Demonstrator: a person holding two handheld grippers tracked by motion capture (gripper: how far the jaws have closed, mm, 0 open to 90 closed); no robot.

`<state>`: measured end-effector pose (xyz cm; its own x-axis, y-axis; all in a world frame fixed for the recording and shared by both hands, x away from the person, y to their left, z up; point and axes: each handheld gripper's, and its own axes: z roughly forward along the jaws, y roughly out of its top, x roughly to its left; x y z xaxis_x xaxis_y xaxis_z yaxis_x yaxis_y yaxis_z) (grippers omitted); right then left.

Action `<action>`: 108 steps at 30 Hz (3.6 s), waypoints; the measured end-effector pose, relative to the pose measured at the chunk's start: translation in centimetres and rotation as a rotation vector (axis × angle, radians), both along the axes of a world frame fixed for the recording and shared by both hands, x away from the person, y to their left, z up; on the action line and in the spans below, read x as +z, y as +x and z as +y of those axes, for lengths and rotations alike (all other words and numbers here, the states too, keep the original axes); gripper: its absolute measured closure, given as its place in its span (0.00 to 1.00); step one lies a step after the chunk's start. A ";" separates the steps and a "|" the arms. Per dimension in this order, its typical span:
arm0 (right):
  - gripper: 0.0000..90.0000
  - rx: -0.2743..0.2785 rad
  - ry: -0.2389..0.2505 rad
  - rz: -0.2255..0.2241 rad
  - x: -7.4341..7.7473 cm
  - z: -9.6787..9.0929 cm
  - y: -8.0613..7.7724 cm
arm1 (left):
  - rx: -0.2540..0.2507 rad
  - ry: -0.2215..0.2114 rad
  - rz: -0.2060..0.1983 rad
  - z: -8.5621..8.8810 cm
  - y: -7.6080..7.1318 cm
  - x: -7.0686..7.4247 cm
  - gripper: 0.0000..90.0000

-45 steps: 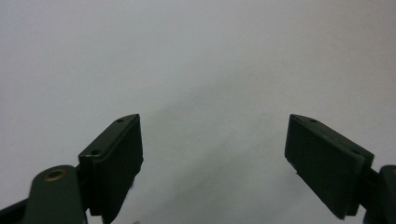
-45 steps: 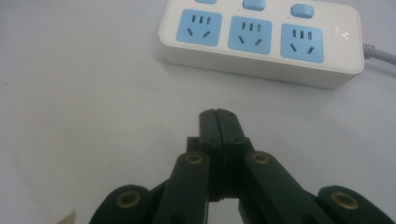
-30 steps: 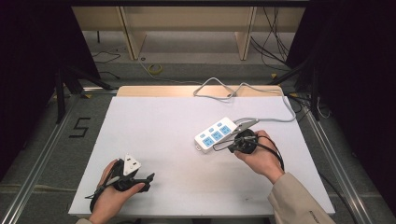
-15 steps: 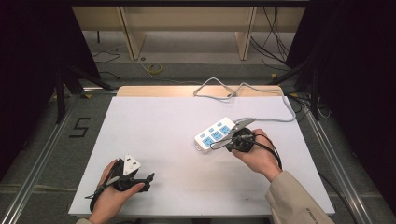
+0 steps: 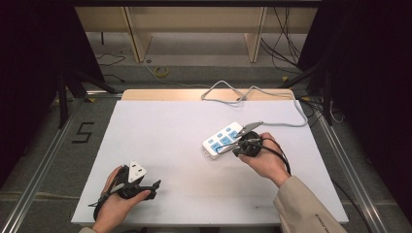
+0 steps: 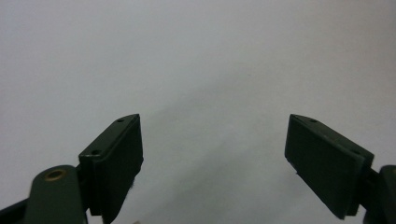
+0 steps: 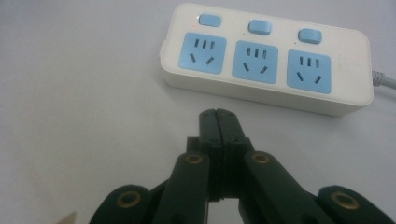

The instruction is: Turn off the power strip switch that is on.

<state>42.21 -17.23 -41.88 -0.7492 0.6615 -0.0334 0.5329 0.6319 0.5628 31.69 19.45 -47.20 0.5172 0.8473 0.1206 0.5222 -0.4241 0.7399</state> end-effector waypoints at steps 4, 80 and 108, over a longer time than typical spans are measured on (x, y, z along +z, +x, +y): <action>1.00 -0.002 0.000 0.001 0.1 0.3 0.2 | 0.000 0.000 0.001 0.0 0.0 0.0 0.21; 1.00 -0.007 -0.024 0.031 0.1 3.3 3.7 | -0.002 -0.001 0.000 0.0 0.0 0.0 0.22; 1.00 -0.008 -0.021 0.040 -0.1 4.7 5.0 | 0.000 -0.004 -0.005 -0.1 0.0 0.0 0.22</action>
